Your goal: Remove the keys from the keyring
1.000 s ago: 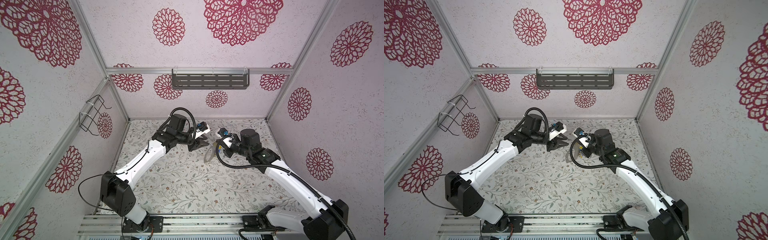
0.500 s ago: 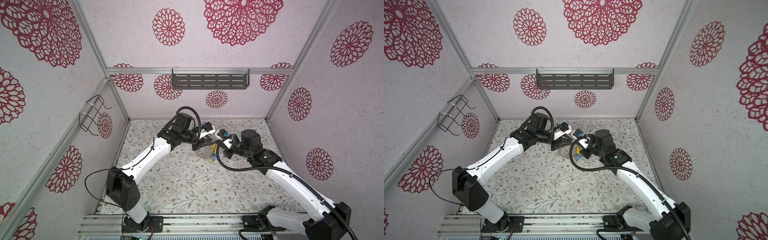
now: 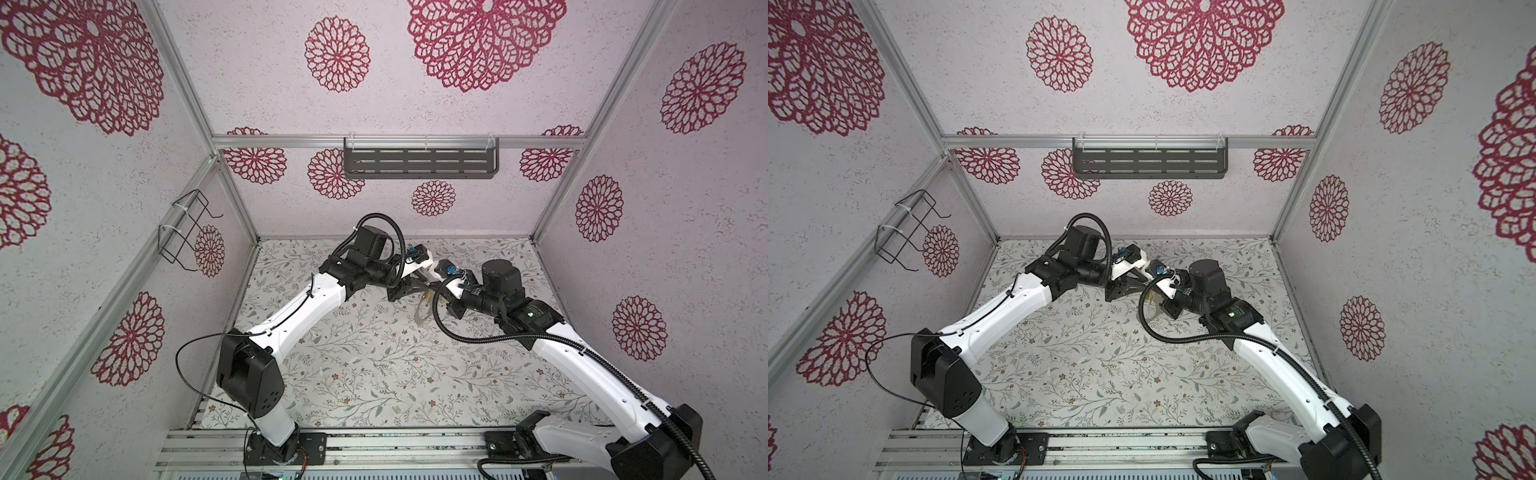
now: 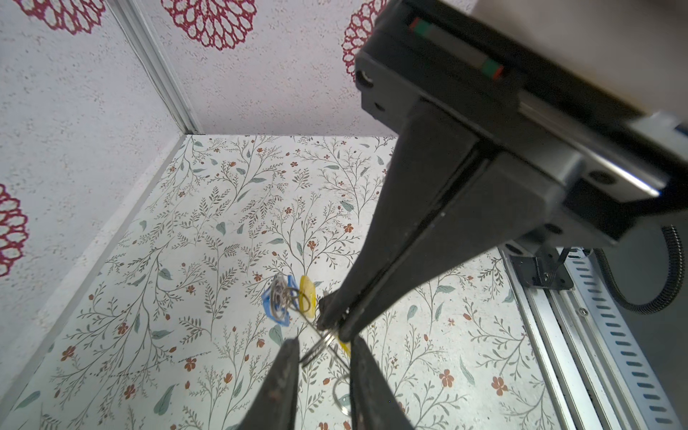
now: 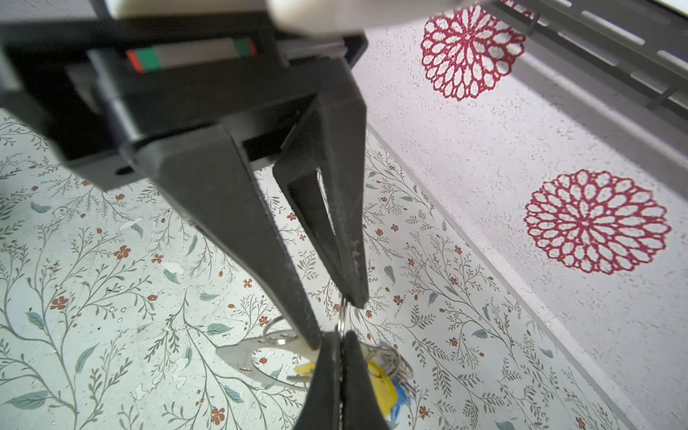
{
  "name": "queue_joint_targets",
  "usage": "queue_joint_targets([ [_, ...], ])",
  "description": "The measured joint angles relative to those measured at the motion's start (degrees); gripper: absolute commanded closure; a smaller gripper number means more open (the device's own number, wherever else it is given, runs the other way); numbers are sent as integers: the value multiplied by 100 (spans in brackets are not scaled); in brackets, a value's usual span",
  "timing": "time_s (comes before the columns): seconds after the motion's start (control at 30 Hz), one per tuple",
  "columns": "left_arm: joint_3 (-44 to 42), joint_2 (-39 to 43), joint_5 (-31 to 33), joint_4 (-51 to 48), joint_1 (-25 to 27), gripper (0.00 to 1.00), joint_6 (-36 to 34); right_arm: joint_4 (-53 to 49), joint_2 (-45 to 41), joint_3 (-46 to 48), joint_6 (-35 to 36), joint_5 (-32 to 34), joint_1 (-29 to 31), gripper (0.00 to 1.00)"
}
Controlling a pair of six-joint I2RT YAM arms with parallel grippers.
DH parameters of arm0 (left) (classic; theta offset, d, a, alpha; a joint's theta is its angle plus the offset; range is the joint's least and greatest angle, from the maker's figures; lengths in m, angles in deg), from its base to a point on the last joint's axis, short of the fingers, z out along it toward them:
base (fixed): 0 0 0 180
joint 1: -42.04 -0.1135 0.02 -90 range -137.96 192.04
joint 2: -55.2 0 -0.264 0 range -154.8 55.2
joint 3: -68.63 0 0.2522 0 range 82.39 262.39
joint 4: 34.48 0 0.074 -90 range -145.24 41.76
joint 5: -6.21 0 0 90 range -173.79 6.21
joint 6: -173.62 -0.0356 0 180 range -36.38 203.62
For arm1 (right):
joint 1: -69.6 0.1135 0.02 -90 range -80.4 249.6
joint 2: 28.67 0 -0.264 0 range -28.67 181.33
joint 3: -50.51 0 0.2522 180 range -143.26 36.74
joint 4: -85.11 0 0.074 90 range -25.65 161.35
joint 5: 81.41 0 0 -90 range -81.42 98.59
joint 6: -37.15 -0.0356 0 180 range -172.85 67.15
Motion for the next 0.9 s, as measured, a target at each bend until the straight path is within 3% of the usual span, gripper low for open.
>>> queue_joint_targets([
  [0.2, 39, -37, 11, 2, 13, 68, 24, 26, 0, 0, -7, 0, -4, 100],
  [0.37, 39, -48, 68, -26, 22, 90, 44, 59, -13, 0, -24, 7, -17, 100],
  [0.53, 83, -131, 0, -42, 11, 99, 39, 85, -50, 0, -136, 44, -31, 100],
  [0.8, 114, -149, -26, -35, 11, 100, 63, 153, -74, 28, -313, 50, -39, 100],
  [0.83, 114, -149, -24, -33, 11, 100, 66, 153, -74, 28, -328, 57, -39, 99],
  [0.9, 114, -149, -26, 2, 11, 100, 83, 184, -76, 31, -407, 125, -39, 82],
])
